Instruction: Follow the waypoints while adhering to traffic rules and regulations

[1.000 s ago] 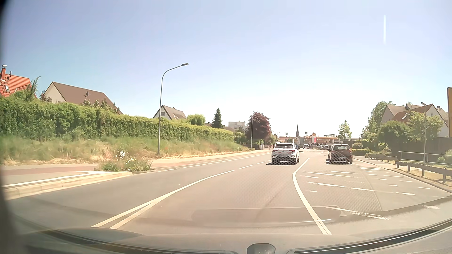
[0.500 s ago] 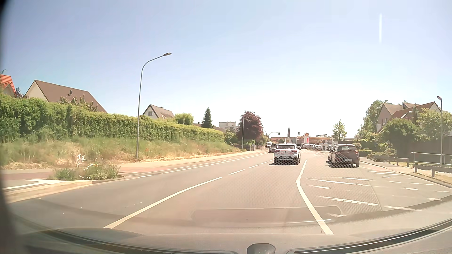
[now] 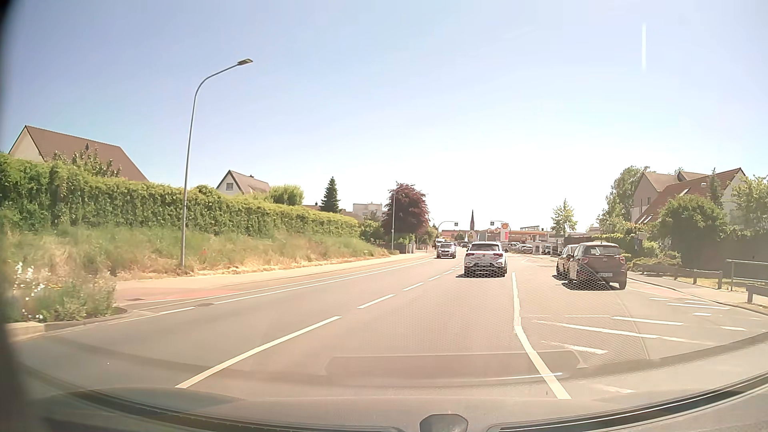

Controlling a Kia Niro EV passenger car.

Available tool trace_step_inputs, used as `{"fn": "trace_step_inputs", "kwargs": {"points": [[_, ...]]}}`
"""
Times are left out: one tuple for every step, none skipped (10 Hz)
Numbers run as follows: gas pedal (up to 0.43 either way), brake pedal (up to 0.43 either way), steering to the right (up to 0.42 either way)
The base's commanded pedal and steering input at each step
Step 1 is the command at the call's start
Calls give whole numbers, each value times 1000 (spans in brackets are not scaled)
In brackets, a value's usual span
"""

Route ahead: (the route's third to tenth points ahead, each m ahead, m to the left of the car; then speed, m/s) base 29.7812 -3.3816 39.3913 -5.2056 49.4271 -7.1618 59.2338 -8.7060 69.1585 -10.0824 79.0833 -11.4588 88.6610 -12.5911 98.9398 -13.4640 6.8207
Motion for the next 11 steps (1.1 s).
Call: {"fn": "trace_step_inputs", "kwargs": {"points": [[138, 30, 61], [138, 30, 61], [138, 30, 61], [138, 30, 61], [138, 30, 61], [138, 30, 60], [138, 30, 60], [138, 30, 60], [138, 30, 60], [138, 30, 59], [138, 30, 57]]}}
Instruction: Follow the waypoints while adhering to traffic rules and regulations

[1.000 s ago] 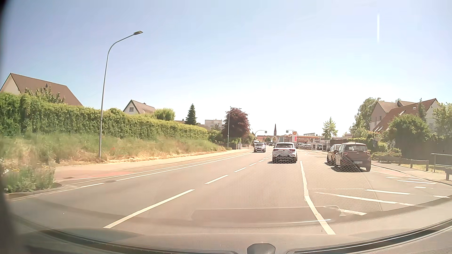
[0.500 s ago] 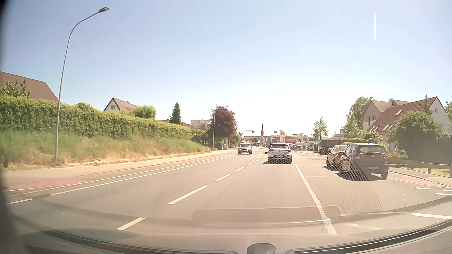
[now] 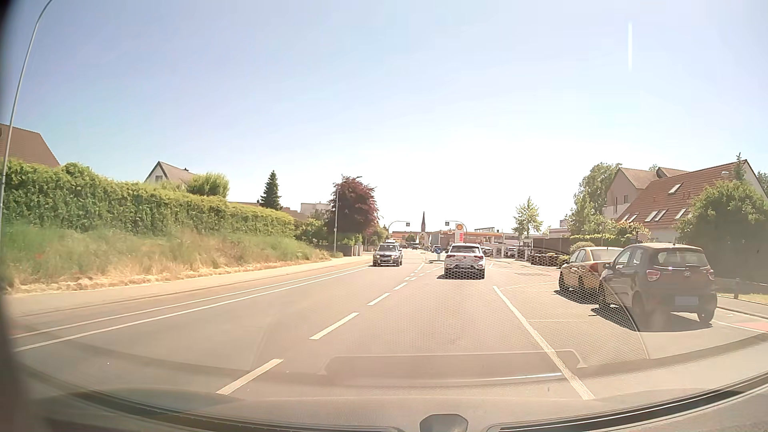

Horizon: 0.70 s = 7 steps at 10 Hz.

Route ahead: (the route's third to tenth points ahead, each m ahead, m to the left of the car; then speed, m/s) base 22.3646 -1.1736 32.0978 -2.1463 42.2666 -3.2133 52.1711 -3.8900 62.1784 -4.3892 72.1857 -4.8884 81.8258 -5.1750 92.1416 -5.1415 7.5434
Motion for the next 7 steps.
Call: {"fn": "trace_step_inputs", "kwargs": {"points": [[138, 30, 53], [138, 30, 50], [138, 30, 46], [138, 30, 44], [138, 30, 43], [138, 30, 43], [130, 30, 41]]}}
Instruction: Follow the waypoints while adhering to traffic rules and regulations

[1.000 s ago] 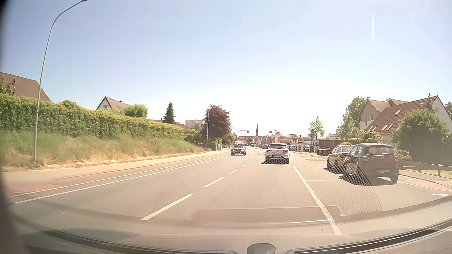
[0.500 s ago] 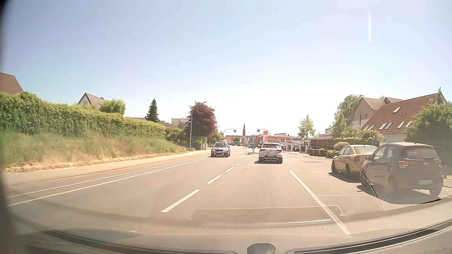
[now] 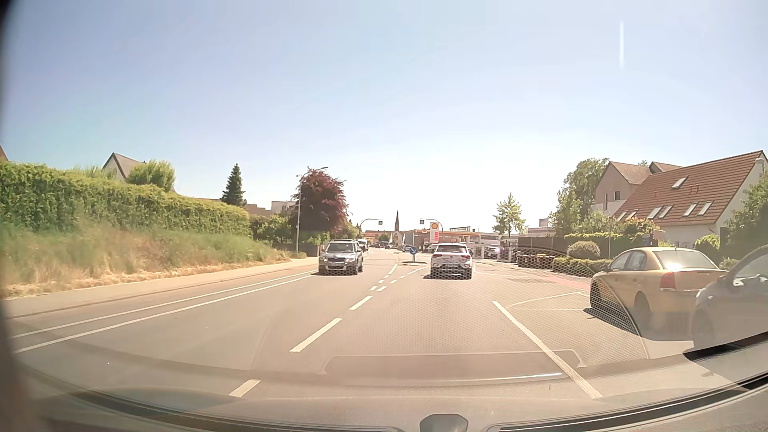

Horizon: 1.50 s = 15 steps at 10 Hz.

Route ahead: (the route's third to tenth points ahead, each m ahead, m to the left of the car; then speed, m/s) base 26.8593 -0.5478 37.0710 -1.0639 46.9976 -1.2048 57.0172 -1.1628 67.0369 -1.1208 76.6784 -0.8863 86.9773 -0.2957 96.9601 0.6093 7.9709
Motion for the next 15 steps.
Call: {"fn": "trace_step_inputs", "kwargs": {"points": [[118, 30, 39], [110, 30, 37], [87, 30, 34], [79, 30, 31], [59, 30, 28], [39, 30, 26], [28, 30, 26], [20, 30, 26], [0, 30, 26], [0, 30, 25], [0, 30, 25], [0, 30, 25], [0, 30, 25], [0, 30, 25], [0, 30, 24]]}}
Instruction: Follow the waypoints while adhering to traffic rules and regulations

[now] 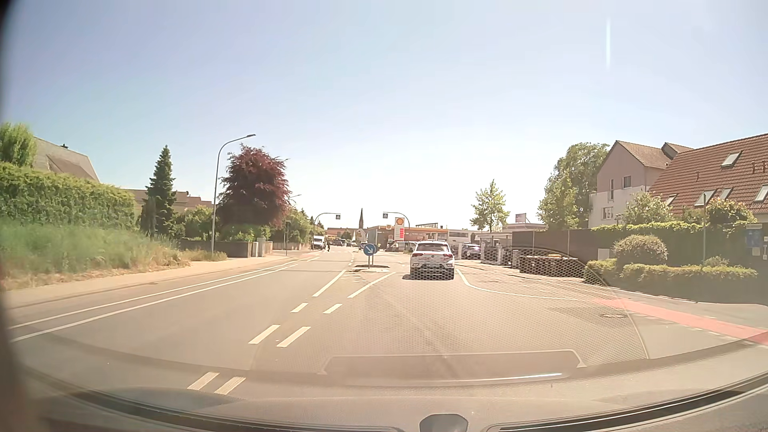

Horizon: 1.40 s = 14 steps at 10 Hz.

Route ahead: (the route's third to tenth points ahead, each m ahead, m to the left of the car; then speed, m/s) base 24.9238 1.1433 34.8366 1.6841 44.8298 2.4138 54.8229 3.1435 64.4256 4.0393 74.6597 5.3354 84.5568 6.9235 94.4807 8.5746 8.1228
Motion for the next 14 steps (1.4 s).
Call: {"fn": "trace_step_inputs", "kwargs": {"points": [[0, 30, 23], [0, 30, 21], [0, 30, 22], [0, 30, 21], [0, 30, 21], [0, 30, 21], [0, 30, 21], [0, 30, 21], [0, 30, 21], [0, 30, 21], [0, 30, 20], [0, 30, 20], [0, 30, 19], [0, 30, 16]]}}
